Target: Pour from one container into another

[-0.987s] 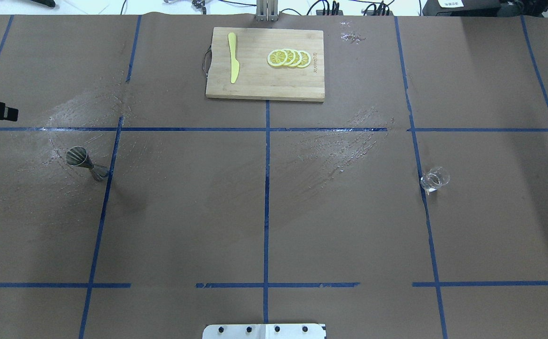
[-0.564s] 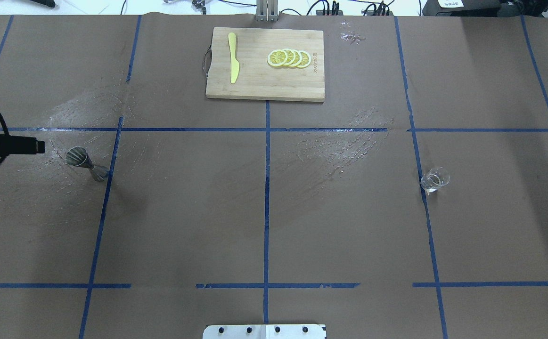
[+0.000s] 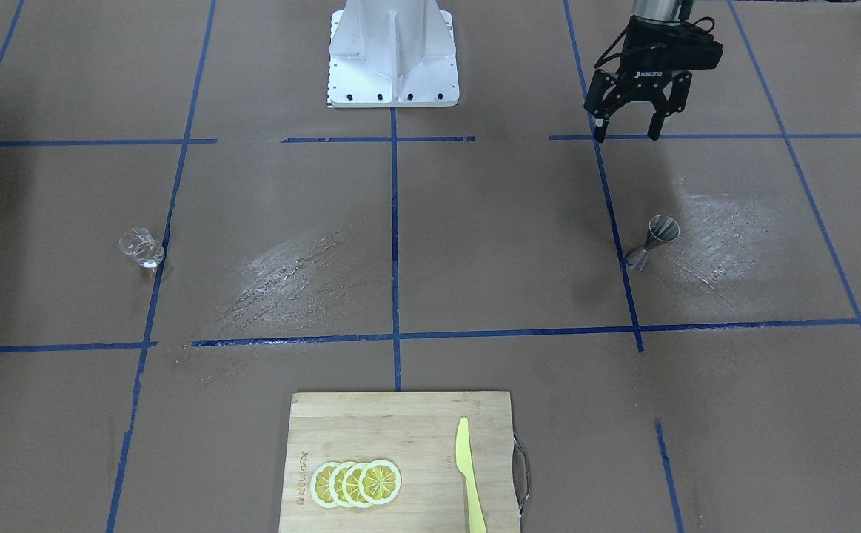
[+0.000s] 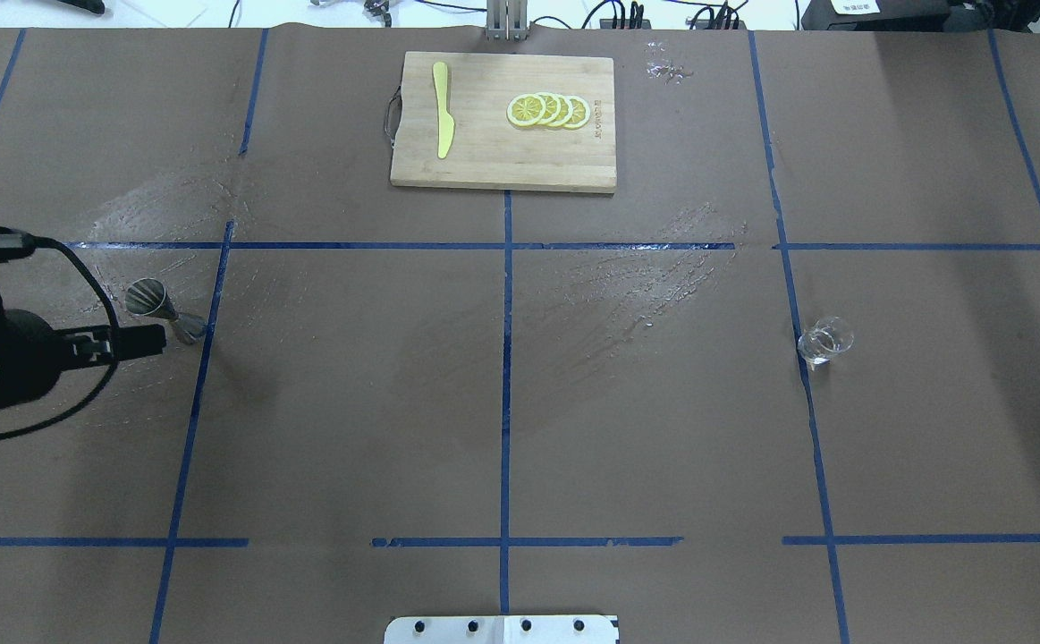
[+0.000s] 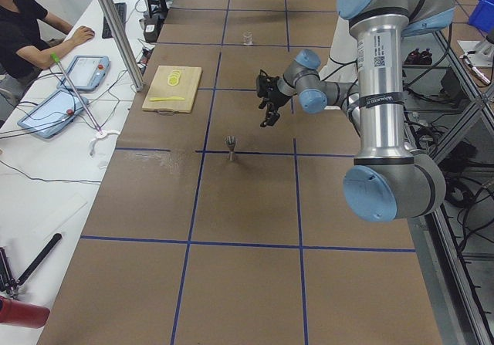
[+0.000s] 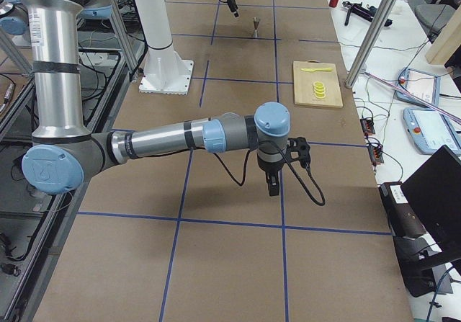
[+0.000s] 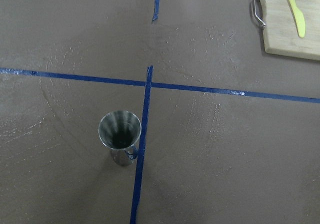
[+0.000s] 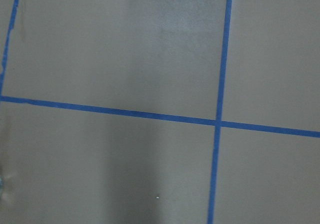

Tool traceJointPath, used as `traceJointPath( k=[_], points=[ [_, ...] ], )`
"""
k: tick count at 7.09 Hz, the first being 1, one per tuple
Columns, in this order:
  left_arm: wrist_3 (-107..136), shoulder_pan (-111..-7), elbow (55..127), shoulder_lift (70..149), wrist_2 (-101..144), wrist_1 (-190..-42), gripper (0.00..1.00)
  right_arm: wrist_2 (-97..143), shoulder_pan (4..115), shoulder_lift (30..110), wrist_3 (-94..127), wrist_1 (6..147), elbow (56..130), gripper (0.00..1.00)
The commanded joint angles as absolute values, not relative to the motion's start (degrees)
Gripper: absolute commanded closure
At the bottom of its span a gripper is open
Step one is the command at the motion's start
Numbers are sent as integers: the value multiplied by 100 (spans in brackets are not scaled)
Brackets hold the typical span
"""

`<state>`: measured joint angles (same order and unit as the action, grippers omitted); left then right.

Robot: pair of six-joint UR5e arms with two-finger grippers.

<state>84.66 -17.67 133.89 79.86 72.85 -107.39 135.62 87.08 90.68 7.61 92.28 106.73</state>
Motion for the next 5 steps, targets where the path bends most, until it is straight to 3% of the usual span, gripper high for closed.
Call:
traceJointPath(
  k=[1,3,5],
  points=[
    [9183,-942,13089,7857,6007,-10723,0,13317,7984,9342,2508,9211,11948,0],
    [9299,-896,12711,7866,5442,-10723,0,12537,7281,9369,3869,9167,12662,0],
    [9674,-896,12114,8102,4486,-10784,0,12104,6997,9666,4425,8295,12867,0]
  ],
)
